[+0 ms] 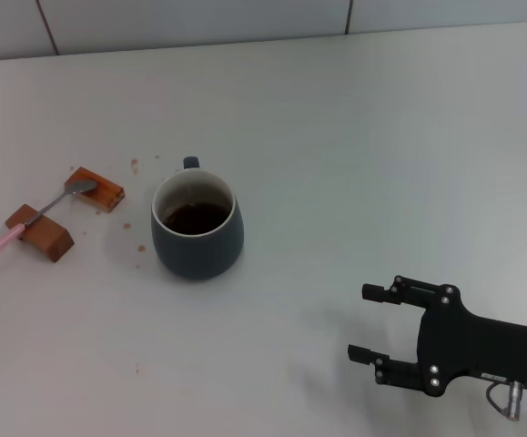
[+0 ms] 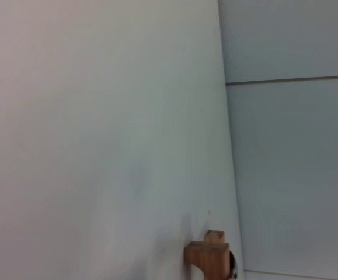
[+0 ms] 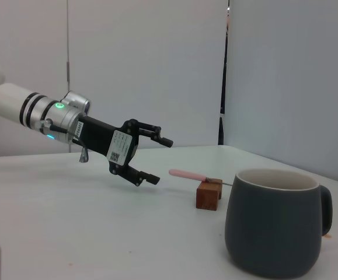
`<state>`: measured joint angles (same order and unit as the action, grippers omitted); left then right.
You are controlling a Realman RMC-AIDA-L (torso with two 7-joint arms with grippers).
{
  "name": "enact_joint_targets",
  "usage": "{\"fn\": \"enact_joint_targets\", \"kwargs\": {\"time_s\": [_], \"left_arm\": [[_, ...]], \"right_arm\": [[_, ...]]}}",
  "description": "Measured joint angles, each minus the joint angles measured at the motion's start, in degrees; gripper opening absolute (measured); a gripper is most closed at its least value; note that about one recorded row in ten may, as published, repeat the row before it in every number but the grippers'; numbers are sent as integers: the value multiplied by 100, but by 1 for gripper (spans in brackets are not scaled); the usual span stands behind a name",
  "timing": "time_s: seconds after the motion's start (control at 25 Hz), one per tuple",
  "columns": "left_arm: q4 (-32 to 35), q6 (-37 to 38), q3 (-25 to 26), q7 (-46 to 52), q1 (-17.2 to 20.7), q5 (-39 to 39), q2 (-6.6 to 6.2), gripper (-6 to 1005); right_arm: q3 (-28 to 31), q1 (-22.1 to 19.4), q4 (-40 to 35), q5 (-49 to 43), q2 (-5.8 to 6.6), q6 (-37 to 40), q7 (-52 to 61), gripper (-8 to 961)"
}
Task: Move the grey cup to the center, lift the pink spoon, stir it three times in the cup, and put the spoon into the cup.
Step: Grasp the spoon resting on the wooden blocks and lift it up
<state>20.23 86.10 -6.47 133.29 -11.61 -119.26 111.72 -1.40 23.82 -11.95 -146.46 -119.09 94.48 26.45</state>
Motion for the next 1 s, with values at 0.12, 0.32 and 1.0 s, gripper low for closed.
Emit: {"fn": "enact_joint_targets", "kwargs": {"time_s": [0.12, 0.32, 1.0], "left_arm": [[-11, -35, -16, 0, -9, 0, 1, 795], [-159, -138, -66, -3, -177, 0, 21, 795], [-307, -551, -290, -3, -475, 0, -15, 795]], "right_arm": [[0, 0, 0, 6, 0, 0, 0, 726], [0, 0, 0, 11, 0, 0, 0, 726], [20, 51, 0, 21, 0, 0, 0, 726]]}}
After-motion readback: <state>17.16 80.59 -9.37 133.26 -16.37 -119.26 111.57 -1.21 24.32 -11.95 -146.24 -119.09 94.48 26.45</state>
